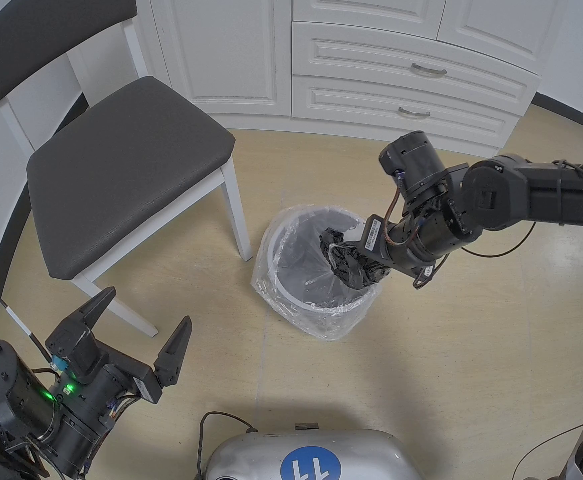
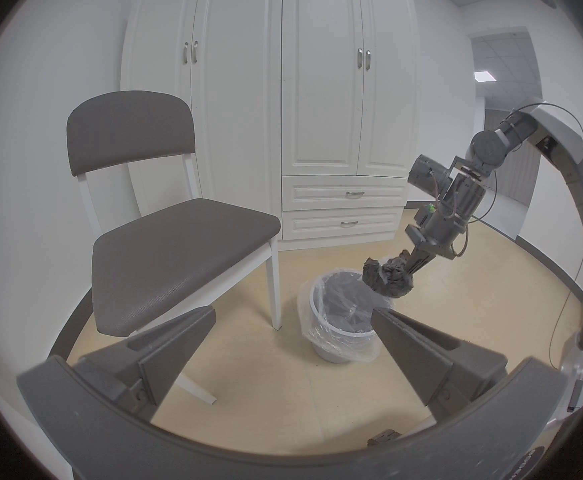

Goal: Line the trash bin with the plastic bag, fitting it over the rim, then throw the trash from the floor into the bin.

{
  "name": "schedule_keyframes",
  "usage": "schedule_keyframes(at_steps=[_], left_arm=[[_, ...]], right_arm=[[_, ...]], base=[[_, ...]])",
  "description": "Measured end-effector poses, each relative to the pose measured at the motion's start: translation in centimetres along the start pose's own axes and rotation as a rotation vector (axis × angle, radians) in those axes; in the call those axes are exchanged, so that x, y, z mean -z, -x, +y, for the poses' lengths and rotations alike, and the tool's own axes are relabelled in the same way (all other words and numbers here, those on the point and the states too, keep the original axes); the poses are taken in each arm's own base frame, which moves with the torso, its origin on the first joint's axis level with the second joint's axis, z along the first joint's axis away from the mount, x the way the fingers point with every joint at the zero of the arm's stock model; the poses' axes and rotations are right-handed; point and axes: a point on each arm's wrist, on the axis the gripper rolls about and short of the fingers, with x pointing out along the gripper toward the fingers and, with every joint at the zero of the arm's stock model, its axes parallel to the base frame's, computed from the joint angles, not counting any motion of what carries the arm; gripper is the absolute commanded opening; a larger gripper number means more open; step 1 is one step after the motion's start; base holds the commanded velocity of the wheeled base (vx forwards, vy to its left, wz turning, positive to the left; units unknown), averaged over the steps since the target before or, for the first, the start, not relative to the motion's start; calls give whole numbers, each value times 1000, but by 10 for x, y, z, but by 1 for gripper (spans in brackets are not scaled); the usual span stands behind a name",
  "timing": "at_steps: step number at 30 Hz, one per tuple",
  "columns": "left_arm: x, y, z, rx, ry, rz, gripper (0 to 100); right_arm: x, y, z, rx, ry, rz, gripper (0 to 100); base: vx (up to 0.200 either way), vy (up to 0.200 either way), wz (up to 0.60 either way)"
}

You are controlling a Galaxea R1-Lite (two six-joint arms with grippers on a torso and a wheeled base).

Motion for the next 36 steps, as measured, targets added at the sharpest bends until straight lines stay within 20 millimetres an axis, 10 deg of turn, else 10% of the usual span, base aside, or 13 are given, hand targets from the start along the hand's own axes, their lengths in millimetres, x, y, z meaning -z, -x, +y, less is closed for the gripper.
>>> schedule_keyframes(at_steps=[36], left_arm=[[-1, 0, 1, -2, 1, -4, 100]], right_arm=[[23, -101, 26, -152, -235, 75, 0]], base=[[0, 0, 0]])
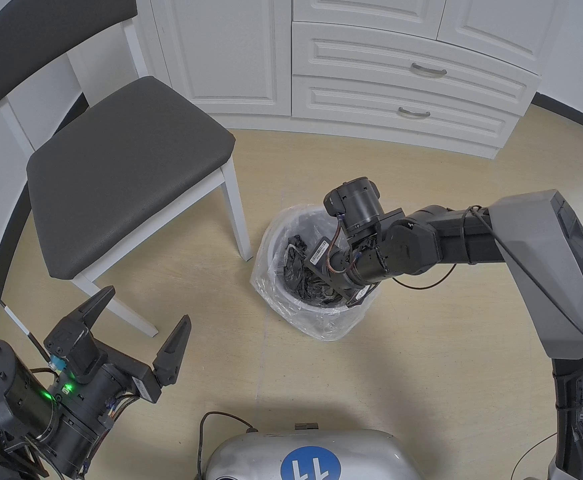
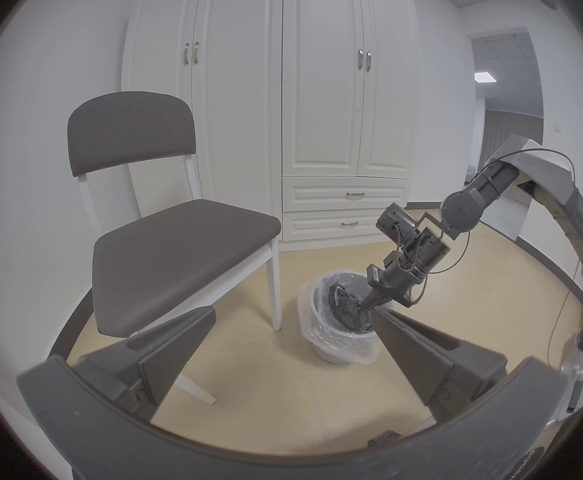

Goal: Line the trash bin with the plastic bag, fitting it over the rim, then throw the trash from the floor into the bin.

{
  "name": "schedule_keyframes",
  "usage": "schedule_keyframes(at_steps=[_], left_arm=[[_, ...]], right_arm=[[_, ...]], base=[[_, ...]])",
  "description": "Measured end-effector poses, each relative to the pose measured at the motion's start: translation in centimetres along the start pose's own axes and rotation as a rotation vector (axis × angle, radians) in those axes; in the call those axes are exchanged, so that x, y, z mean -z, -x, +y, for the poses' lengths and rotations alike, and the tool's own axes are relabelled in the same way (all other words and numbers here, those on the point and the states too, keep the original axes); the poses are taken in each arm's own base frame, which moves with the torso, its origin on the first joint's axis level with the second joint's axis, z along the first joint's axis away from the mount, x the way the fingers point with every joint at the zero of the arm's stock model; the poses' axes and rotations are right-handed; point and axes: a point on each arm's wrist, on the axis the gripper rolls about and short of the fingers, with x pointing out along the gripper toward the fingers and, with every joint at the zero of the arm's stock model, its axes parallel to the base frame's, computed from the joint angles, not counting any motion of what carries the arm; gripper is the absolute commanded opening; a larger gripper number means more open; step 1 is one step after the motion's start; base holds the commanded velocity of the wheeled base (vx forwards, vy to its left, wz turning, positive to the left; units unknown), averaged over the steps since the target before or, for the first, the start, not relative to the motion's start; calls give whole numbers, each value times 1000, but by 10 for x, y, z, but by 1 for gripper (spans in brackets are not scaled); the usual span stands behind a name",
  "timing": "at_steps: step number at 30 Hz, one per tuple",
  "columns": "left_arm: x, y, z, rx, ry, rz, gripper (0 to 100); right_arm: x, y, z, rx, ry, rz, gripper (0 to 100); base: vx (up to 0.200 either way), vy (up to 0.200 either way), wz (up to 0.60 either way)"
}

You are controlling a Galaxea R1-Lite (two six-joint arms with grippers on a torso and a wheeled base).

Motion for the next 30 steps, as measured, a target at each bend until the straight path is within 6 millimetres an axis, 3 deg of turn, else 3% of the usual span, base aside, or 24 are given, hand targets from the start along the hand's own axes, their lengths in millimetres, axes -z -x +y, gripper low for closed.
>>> schedule_keyframes(at_steps=[9, 19, 25, 30], left_arm=[[1, 0, 0, 1, -1, 5, 100], [2, -1, -1, 1, -3, 10, 100], [2, -1, -1, 2, -4, 13, 100], [2, -1, -1, 2, -4, 13, 100]], right_arm=[[-12, -22, -17, -68, -60, -73, 0], [-21, -31, -33, -30, -79, -83, 0], [-29, -29, -36, -26, -90, -95, 0], [-35, -10, -28, -52, -91, -114, 0]], base=[[0, 0, 0], [0, 0, 0], [0, 0, 0], [0, 0, 0]])
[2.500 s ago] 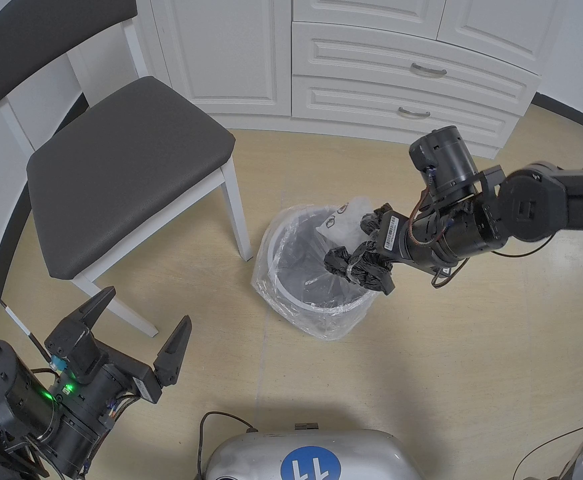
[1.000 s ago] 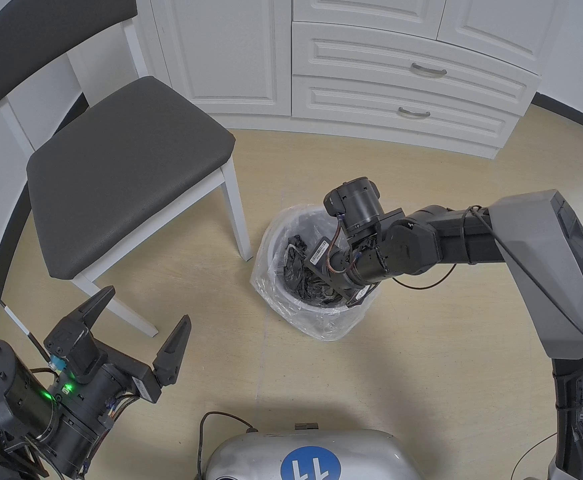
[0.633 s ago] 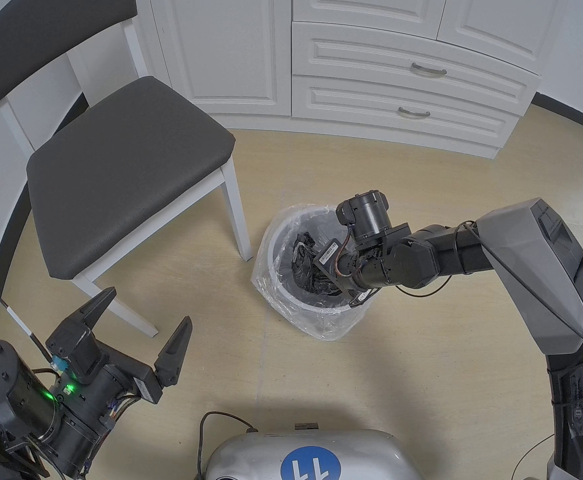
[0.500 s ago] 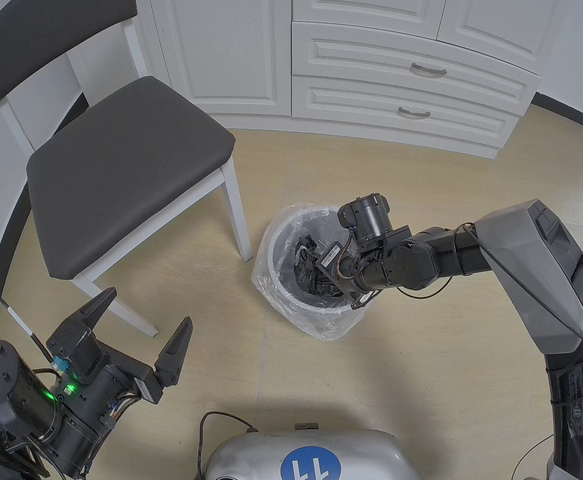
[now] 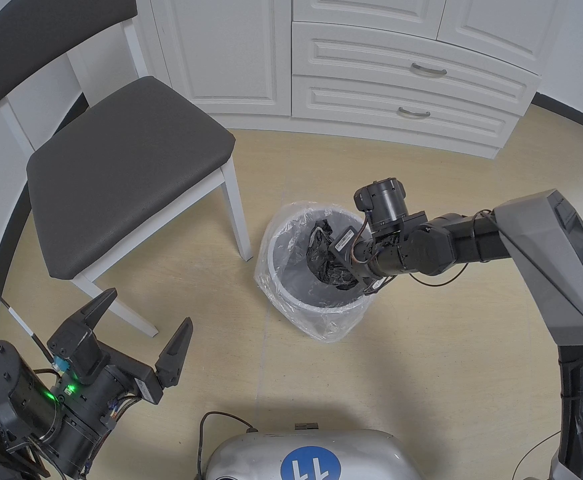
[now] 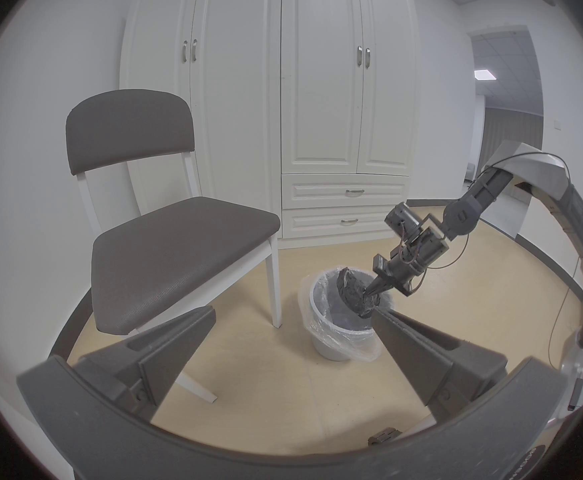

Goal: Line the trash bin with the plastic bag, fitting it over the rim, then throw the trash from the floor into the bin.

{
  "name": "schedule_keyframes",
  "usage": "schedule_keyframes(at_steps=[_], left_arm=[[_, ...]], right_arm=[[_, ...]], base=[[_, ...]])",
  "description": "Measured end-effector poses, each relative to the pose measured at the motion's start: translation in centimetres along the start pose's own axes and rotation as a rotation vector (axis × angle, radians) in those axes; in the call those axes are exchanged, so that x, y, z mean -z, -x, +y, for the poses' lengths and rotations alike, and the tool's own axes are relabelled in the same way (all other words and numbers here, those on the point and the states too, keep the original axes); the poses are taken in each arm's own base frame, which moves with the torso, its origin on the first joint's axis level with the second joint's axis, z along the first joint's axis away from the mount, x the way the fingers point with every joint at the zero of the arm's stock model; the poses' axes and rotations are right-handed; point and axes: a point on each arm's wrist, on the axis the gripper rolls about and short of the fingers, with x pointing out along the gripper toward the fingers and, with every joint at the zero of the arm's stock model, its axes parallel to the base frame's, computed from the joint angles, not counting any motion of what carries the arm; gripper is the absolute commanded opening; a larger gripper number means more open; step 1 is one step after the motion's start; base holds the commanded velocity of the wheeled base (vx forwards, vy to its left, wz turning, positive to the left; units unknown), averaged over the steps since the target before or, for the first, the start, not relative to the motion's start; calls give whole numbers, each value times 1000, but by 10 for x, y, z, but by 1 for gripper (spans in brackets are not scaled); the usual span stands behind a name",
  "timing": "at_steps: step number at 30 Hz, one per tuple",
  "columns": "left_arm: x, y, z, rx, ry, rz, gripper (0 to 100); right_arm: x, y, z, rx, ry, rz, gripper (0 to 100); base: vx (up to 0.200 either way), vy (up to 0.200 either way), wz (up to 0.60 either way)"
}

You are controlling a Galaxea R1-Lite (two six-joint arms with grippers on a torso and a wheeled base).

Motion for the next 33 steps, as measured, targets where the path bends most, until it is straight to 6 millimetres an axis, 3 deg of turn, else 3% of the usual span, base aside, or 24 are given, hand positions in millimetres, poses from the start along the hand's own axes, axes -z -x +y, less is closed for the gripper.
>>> schedule_keyframes(at_steps=[7, 22, 23, 33], left_arm=[[0, 0, 0, 0, -1, 2, 100], [0, 0, 0, 1, -2, 3, 100], [0, 0, 0, 1, -2, 4, 100], [1, 0, 0, 1, -4, 6, 100]], right_arm=[[-7, 12, 3, -15, -3, -15, 0], [16, -28, -10, 4, 3, 15, 0], [17, -30, -11, 3, 3, 13, 100], [17, -29, -10, 5, -8, 1, 100]], base=[[0, 0, 0], [0, 0, 0], [0, 0, 0], [0, 0, 0]])
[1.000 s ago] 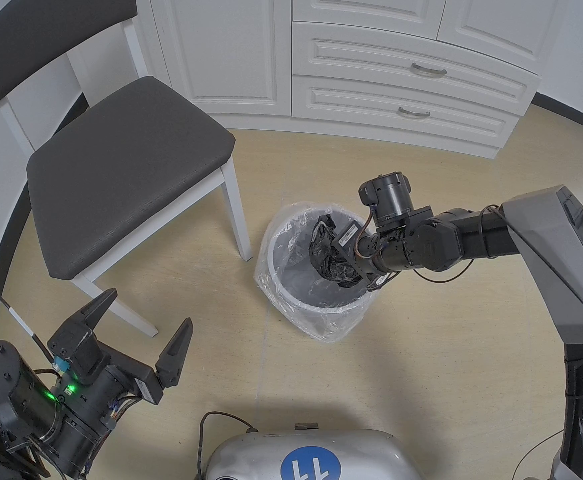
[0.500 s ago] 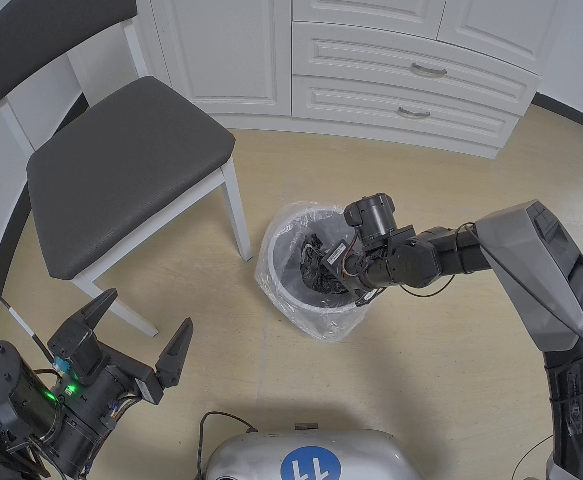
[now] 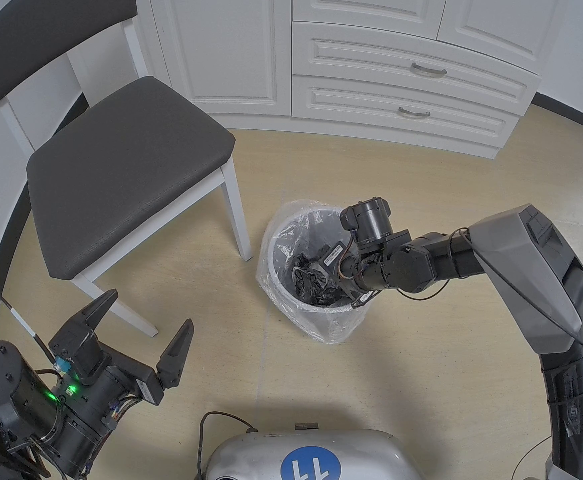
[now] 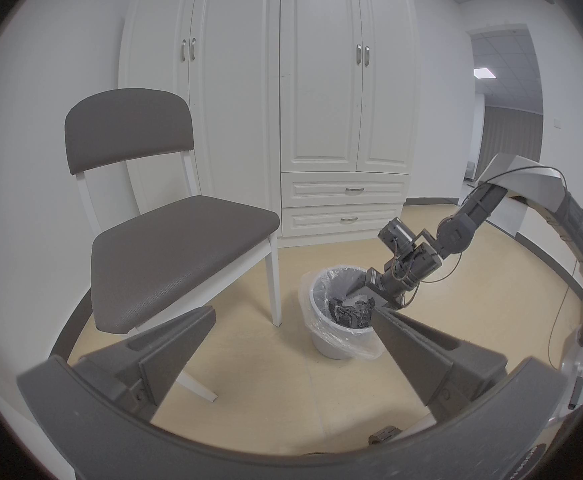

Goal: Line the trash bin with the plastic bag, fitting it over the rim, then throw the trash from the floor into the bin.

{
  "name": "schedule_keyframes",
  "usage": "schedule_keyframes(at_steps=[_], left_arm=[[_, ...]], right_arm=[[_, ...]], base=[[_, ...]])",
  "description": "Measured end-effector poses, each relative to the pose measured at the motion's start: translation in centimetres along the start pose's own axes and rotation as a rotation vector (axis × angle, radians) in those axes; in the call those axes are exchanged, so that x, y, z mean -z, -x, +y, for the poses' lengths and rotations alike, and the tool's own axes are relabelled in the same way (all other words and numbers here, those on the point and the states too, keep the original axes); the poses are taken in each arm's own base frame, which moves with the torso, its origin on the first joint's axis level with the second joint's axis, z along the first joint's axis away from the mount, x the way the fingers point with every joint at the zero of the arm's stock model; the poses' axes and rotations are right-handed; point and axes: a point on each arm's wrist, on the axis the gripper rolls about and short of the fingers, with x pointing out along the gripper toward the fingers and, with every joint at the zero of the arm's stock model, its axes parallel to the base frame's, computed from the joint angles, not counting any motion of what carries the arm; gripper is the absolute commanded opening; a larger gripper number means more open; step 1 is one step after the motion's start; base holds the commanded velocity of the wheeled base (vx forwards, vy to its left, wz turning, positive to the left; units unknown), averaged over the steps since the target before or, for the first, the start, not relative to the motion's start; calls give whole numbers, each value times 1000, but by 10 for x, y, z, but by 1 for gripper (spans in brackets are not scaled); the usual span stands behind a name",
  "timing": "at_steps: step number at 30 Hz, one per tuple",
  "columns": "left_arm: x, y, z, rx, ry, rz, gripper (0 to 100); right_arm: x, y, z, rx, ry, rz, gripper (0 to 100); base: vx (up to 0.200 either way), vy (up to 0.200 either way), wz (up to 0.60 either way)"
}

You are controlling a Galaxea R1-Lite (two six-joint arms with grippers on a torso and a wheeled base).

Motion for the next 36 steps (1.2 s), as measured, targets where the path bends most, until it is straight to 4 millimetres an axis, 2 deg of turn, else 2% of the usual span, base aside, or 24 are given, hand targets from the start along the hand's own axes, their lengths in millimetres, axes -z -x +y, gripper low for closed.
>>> schedule_keyframes(at_steps=[7, 11, 15, 18, 27, 33, 36], left_arm=[[0, 0, 0, 0, 0, 0, 100], [0, 0, 0, 0, 1, 1, 100], [0, 0, 0, 1, 1, 3, 100], [1, -1, -1, 2, 0, 7, 100], [8, -5, -4, 2, -16, 44, 100], [18, -11, -9, 6, -22, 92, 100], [30, -17, -13, 4, -32, 146, 100]], right_arm=[[-10, 27, 16, -37, 3, -40, 100], [-18, 57, 28, -69, 50, -63, 100], [-20, 82, 30, -63, 162, -75, 100], [-19, 98, 25, -30, 298, -89, 100], [-9, 146, -14, 87, 697, -163, 100], [-7, 168, -31, 68, 892, -342, 100], [-9, 177, -37, 64, 962, -451, 100]], base=[[0, 0, 0], [0, 0, 0], [0, 0, 0], [0, 0, 0], [0, 0, 0], [0, 0, 0], [0, 0, 0]])
